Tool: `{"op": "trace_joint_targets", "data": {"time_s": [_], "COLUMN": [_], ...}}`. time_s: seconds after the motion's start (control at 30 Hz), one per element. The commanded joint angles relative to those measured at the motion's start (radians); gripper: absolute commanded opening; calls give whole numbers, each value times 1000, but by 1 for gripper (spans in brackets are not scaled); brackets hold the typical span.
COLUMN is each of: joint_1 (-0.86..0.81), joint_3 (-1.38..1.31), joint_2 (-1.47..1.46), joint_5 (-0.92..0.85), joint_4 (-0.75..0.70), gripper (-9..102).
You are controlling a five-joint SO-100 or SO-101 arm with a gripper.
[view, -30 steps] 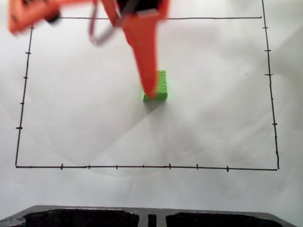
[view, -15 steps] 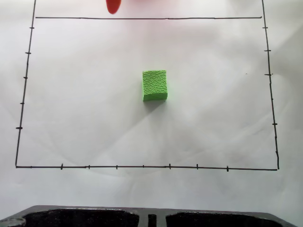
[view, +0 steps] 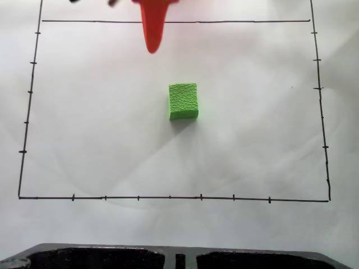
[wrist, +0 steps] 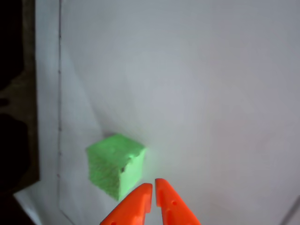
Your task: Grasp the colored block, Place it on the black dot, and then return the arm to the default position.
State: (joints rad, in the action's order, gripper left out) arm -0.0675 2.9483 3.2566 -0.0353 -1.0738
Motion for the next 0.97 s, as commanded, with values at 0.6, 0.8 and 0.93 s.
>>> {"op": "trace_joint_targets", "data": {"time_s": [0.6,0.8,0.93], "joint_1": [14,9,9], "joint_3": [81,81,81], "joint_2": [12,12,12], "joint_5": [44,51,51], "joint_4": [146,146,146], "gripper": [0,0,0]}}
